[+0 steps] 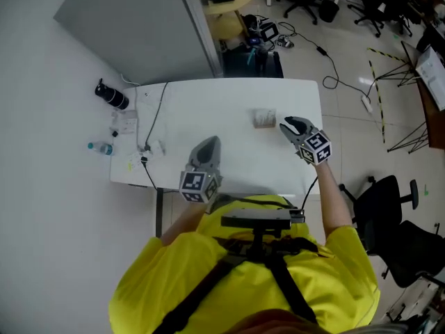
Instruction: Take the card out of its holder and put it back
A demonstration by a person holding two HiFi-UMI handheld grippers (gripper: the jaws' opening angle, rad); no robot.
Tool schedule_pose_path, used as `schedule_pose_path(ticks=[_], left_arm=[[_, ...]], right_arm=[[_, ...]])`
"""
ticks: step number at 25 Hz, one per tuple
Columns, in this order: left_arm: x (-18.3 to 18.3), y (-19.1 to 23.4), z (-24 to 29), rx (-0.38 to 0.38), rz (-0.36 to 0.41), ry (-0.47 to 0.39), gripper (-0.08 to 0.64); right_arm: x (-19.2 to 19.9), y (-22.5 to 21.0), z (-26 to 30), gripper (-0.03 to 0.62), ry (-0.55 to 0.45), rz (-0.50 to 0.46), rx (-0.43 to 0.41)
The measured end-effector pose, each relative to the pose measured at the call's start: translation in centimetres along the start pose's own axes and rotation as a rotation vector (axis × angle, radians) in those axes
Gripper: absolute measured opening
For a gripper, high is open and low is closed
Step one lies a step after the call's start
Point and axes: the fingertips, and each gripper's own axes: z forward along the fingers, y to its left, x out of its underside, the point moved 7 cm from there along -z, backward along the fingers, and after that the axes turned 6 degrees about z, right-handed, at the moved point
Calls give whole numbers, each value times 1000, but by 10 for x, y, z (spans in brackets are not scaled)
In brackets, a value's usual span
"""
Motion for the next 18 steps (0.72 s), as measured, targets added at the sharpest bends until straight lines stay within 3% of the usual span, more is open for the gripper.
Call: schedule_pose_path(ticks=[9, 17, 18], left_arm=[[26, -38, 37, -109, -53, 104, -6], [52, -35, 27, -224, -81, 217, -6], [54, -34, 28, -229, -83, 222, -6]], right_arm=[[66, -100, 82, 117, 187, -28, -226], [83, -104, 126, 113, 216, -47, -405], [83, -102, 128, 64, 212, -48, -433]])
